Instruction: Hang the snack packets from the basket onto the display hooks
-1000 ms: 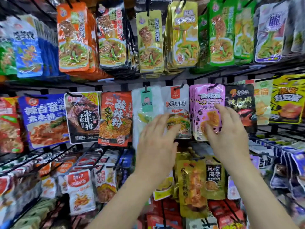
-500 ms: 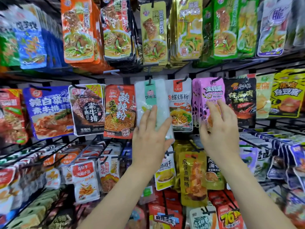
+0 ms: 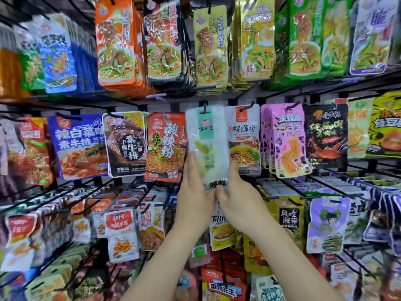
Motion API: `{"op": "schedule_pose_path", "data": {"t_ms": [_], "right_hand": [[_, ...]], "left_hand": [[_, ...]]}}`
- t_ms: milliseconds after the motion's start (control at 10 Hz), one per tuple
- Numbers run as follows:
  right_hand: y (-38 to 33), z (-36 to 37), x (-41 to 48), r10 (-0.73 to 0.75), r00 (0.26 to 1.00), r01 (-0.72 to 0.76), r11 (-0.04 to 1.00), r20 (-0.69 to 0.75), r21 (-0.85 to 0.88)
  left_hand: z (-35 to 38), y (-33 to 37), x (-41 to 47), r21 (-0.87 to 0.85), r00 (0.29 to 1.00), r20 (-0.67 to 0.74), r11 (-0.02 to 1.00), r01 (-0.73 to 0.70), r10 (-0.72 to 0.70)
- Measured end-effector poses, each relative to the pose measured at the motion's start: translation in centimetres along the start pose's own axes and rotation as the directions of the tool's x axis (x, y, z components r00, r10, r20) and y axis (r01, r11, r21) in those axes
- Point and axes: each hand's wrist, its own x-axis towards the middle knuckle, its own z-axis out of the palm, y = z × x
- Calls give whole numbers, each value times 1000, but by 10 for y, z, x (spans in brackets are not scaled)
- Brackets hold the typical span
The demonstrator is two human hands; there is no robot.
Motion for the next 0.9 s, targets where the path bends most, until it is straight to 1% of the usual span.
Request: {"op": "schedule_pose_path", "data": {"t_ms": [100, 200, 300, 400, 500, 600, 800, 900], "right_hand": [[1, 8, 1, -9, 1000, 9, 1000, -27, 22], [4, 17, 0, -12, 999, 16, 998, -52, 66], [5, 20, -5, -17, 995, 25, 997, -102, 78], [4, 17, -11, -60, 982, 75, 994, -182, 78], [-2, 15, -22, -80, 963, 95, 994, -257, 47], [-15, 15, -37, -92, 952, 105, 994, -293, 27], [-62, 33, -69, -97, 950, 140, 982, -295, 128], [-91, 50, -92, -102, 950, 167, 965, -295, 204]], "left_hand": [[-1, 0, -1, -6, 1000, 3, 1000, 21, -21], [-3, -2, -1, -57, 999, 2, 997, 53, -53], [-5, -3, -1, -80, 999, 18, 996, 48, -47], [-9, -3, -4, -82, 1000, 23, 996, 19, -17], [-18, -2, -11, -115, 999, 33, 993, 11, -7], [-34, -3, -22, -188, 999, 29, 982, -21, 27], [-81, -21, -53, -258, 998, 19, 965, -52, 59], [-115, -39, -80, -252, 997, 18, 966, -64, 71]]}}
